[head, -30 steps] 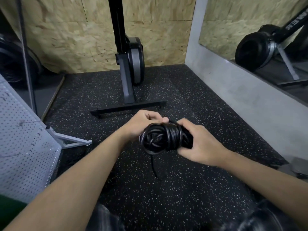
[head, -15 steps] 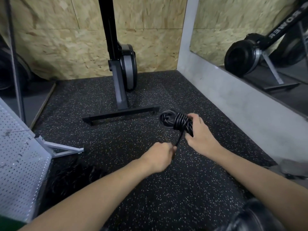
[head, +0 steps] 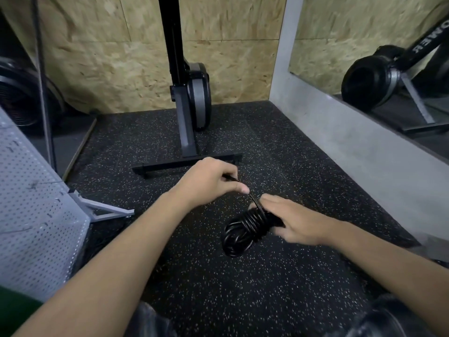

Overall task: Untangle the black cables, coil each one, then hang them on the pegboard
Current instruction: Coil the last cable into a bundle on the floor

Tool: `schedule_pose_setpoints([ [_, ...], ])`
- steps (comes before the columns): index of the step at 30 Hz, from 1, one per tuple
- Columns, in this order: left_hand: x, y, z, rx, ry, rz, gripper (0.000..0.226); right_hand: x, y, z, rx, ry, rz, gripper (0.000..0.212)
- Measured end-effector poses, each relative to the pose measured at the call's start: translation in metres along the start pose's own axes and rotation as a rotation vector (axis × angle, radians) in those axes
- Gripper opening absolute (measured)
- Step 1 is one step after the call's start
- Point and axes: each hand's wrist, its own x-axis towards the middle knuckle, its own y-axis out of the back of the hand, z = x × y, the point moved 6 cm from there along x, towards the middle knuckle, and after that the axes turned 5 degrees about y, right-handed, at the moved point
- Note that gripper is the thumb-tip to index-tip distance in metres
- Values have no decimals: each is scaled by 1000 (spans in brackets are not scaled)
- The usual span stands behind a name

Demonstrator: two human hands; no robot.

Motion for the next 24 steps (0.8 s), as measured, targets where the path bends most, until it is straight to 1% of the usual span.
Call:
schedule_pose_setpoints([
  [3,2,-8,-28,-241,102,9,50,2,16,-28,218,84,197,31],
  [5,2,-21,-41,-349,156,-34,49,2,25,-34,273,93,312,34],
  [6,2,-30,-45,-373,170,-71,43,2,29,-33,298,78,363,36],
  [8,1,-49,-49,-353,189,-139,25,1,37,-26,343,11,487,40],
  [9,0,-56,-49,-344,212,-162,26,0,41,-21,351,-40,557,39],
  [11,-2,-63,-45,-344,259,-200,37,-3,48,-7,324,-176,683,32],
  [13,-3,-67,-42,-299,305,-236,40,-7,52,8,244,-305,731,27],
  [15,-5,-76,-39,-189,342,-290,35,-8,48,22,176,-391,716,27],
  [16,-6,-83,-35,-131,351,-331,29,-8,46,28,165,-417,712,26],
  [17,-9,-90,-30,-65,345,-373,24,-9,44,34,158,-443,706,24],
  [18,-12,-96,-23,5,328,-412,25,-9,43,40,138,-473,681,25],
  [19,-15,-101,-15,63,314,-452,31,-9,42,45,77,-506,630,29],
  [21,-23,-103,3,170,260,-514,40,-10,39,52,-138,-565,438,44],
  [22,-25,-98,13,240,207,-510,37,-10,35,52,-224,-581,338,50],
  [24,-26,-79,32,421,53,-443,26,-9,25,50,-288,-574,204,55],
])
